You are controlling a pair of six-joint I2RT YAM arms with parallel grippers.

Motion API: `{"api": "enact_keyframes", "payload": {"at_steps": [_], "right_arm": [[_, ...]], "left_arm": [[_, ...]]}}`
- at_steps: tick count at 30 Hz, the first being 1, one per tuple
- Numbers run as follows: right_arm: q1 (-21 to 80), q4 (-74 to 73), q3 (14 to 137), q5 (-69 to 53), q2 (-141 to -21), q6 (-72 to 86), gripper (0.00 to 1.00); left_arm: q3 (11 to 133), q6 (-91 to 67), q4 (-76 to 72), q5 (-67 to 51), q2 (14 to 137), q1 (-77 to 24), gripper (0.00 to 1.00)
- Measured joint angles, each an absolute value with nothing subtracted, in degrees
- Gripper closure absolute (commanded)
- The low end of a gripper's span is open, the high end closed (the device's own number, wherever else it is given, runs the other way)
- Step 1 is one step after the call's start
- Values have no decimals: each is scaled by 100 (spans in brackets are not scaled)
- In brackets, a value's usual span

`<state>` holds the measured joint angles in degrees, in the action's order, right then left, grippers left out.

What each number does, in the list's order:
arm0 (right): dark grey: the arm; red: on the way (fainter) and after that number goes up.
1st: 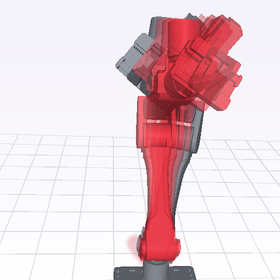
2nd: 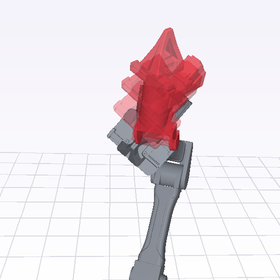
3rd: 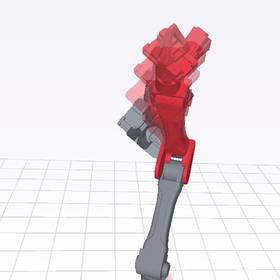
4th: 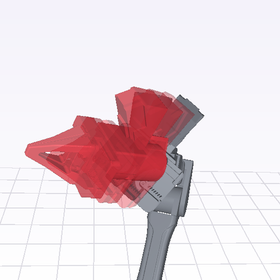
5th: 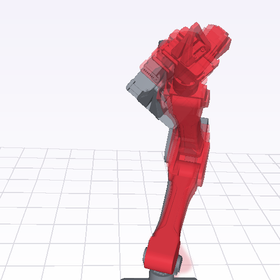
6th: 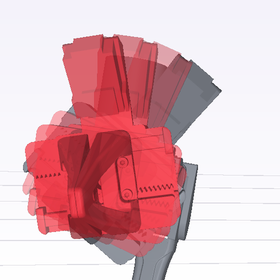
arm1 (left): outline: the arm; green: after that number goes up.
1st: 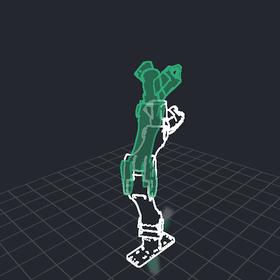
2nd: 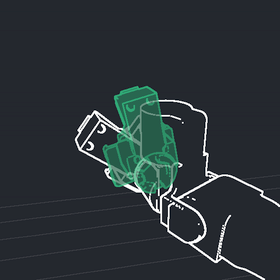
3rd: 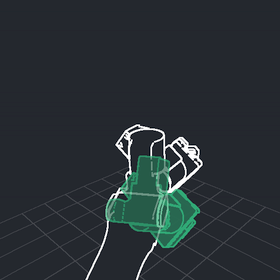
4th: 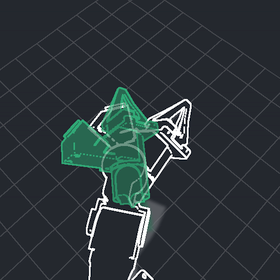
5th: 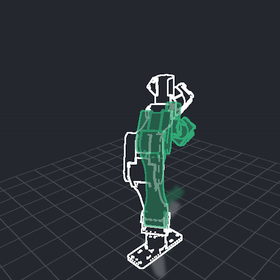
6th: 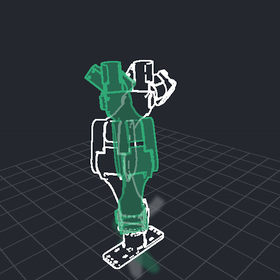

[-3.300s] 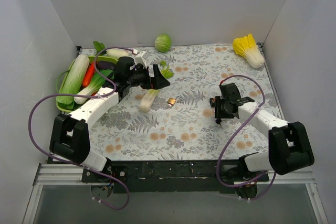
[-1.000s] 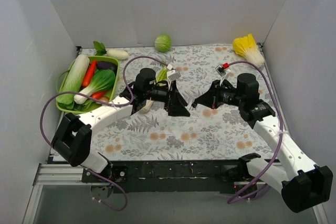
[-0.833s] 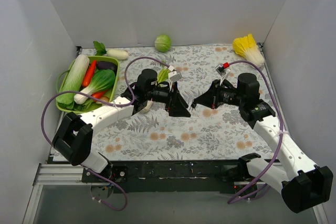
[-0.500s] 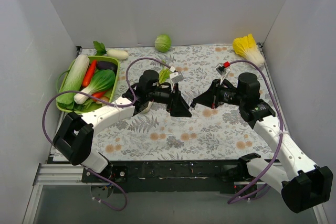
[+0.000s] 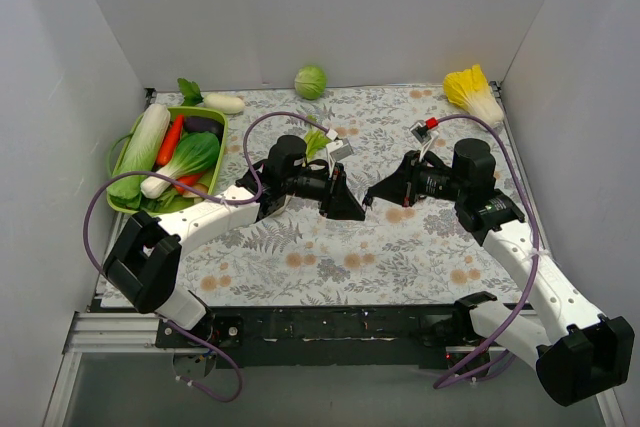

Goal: Unlock with the key

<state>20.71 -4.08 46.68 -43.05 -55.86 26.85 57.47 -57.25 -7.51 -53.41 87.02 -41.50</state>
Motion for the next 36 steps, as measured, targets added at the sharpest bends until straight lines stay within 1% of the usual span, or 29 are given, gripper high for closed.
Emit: {"api": "enact_keyframes", "payload": {"at_steps": [1,3,6,15,17,18,19,22,25,28,32,36], "right_arm": [[2071,-408,4663,-4305,-5586,2685,99],[2071,-405,4644,-4300,-5586,2685,99],[2071,-410,4622,-4246,-5586,2681,99],[2078,-515,4617,-4086,-5586,2598,99],[2078,-663,4617,-4038,-5590,2495,92],[2082,-738,4617,-4018,-5596,2456,87],[2093,-821,4619,-3997,-5603,2399,75],[2110,-1120,4641,-3852,-5625,2182,54],[2106,-1433,4716,-3699,-5636,1859,44],[2106,-1669,4777,-3660,-5636,1544,41],[2110,-1841,4781,-3795,-5618,1184,40],[2152,-1839,4716,-4036,-5553,963,43]], "left_arm": [[5745,-5728,-751,-5339,8702,-4150,87],[5747,-5728,-751,-5339,8702,-4150,90],[5747,-5721,-751,-5336,8702,-4150,100],[5747,-5564,-666,-5360,8702,-4150,100],[5749,-5402,-515,-5367,8702,-4154,100],[5763,-5275,-405,-5360,8702,-4160,100],[5795,-5164,-261,-5354,8702,-4171,100],[6062,-4644,515,-5223,8705,-4239,100],[6322,-4158,1188,-4912,8757,-4335,100],[6473,-3798,1782,-4659,8871,-4423,100],[6552,-3520,2335,-4560,9120,-4484,100],[6560,-3387,2692,-4637,9242,-4488,100]]}}
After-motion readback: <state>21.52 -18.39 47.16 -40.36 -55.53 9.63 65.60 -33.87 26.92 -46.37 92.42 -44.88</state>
